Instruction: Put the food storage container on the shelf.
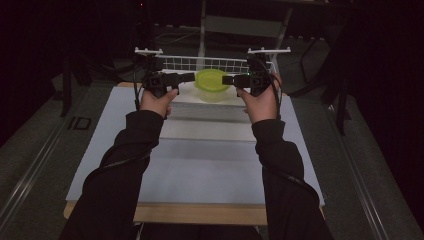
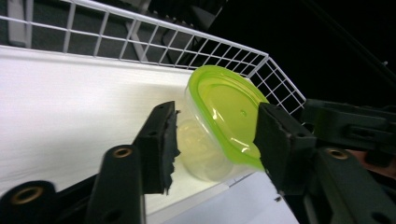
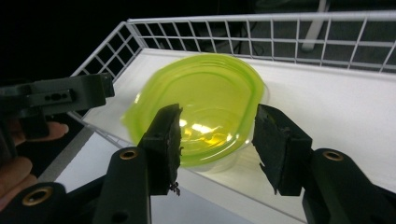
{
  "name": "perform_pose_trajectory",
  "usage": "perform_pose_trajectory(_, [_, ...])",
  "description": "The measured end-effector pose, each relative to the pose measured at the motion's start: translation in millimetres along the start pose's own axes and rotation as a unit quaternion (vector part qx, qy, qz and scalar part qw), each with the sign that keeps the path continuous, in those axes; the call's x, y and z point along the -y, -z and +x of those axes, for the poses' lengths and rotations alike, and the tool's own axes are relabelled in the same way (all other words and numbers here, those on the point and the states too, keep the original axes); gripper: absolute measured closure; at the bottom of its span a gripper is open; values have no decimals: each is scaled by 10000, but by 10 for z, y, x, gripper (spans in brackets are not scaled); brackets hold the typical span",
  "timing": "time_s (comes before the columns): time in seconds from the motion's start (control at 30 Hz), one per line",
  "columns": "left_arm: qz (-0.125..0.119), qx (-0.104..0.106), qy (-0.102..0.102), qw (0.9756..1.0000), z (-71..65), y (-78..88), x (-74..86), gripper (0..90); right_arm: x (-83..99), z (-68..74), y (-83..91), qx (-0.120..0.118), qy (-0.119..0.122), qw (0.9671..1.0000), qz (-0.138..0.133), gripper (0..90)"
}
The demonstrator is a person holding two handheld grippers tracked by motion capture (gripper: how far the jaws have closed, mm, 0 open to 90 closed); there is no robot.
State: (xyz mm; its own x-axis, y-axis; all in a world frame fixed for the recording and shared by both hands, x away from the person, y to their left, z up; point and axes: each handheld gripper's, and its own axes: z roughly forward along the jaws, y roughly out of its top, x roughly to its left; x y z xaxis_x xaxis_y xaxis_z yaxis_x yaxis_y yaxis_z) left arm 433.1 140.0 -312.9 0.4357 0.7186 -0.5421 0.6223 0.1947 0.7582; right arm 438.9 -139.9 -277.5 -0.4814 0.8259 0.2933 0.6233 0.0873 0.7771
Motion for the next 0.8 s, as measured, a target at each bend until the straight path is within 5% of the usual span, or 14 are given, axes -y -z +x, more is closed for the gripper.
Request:
perform_pose_trajectory(0.17, [-179, 335, -265, 9989, 7, 151, 134, 369, 108, 104, 95, -158, 201, 9996, -137, 600])
perform_pose_trajectory(0.23, [-165, 621, -563, 9963, 39, 224, 274, 294, 192, 152, 113, -223, 326, 9991, -180, 725])
perform_pose_trajectory(0.27, [-165, 621, -563, 9963, 39, 224, 274, 267, 192, 152, 113, -223, 326, 9991, -180, 725])
perform_pose_trajectory(0.37, [-419, 697, -977, 9919, 27, 382, 557, 255, 395, 209, 34, -290, 458, 9985, -11, 898])
perform_pose_trajectory(0.43, [-416, 730, -1068, 9907, 28, 405, 628, 162, 441, 210, -1, -311, 467, 9984, 39, 899])
perform_pose_trajectory(0.5, [-343, 709, -1367, 9875, 12, 442, 826, 136, 553, 199, -128, -328, 414, 9985, 140, 900])
perform_pose_trajectory(0.57, [-334, 685, -1599, 9842, 0, 462, 1011, 18, 609, 183, -206, -337, 352, 9987, 130, 900])
perform_pose_trajectory(0.67, [-334, 662, -1878, 9794, 1, 499, 1297, 18, 650, 179, -280, -351, 316, 9988, 129, 900])
perform_pose_trajectory(0.8, [-244, 503, -2075, 9766, 7, 519, 1599, 18, 662, 182, -382, -300, 308, 9990, 121, 899])
